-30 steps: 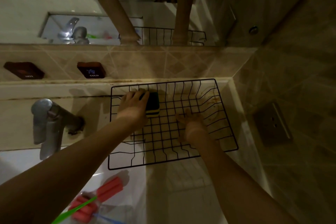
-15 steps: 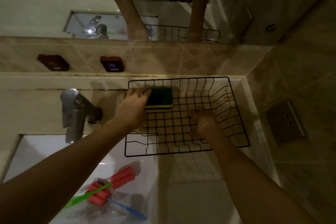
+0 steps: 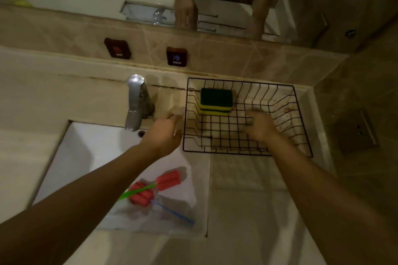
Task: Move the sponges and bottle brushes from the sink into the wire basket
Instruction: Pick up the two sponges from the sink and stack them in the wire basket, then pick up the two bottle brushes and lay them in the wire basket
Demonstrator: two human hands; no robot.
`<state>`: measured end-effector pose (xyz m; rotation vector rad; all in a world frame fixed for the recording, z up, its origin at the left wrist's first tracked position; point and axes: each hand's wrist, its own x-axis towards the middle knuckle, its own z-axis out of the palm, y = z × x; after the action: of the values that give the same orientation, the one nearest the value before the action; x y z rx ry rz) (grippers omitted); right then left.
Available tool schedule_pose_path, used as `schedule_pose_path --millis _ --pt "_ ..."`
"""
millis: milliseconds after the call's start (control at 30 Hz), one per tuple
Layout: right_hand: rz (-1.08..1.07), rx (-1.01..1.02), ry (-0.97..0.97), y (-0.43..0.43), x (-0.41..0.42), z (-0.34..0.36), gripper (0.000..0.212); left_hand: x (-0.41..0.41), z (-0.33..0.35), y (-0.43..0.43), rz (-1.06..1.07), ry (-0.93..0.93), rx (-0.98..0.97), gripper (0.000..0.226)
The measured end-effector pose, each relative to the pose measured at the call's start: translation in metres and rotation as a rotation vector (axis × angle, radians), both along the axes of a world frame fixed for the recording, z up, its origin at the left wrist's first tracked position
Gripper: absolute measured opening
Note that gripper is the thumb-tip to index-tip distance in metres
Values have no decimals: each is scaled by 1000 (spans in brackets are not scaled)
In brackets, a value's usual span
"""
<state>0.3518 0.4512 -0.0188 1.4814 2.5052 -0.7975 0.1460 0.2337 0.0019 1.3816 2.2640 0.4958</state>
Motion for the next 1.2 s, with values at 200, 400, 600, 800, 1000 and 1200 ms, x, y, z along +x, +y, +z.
schedule_pose_path --millis 200,400,600,800,1000,1200 --pt "-266 -486 524 -157 -29 53 16 -14 -26 -89 9 -47 -310 34" --pt "108 -486 18 -276 -44 -19 16 -44 -56 -182 156 -56 -479 34" --pt "102 -405 -72 -311 -53 -69 18 -57 -79 -228 208 -17 -551 33" --pt "119 -309 -125 -318 -59 -106 25 -54 -106 -220 158 44 -556 38" --pt "106 -319 -192 -315 -59 -128 6 -31 -133 -204 64 23 -502 32" --pt "101 -346 -200 -308 -52 -137 28 -20 -144 -196 98 4 -425 23"
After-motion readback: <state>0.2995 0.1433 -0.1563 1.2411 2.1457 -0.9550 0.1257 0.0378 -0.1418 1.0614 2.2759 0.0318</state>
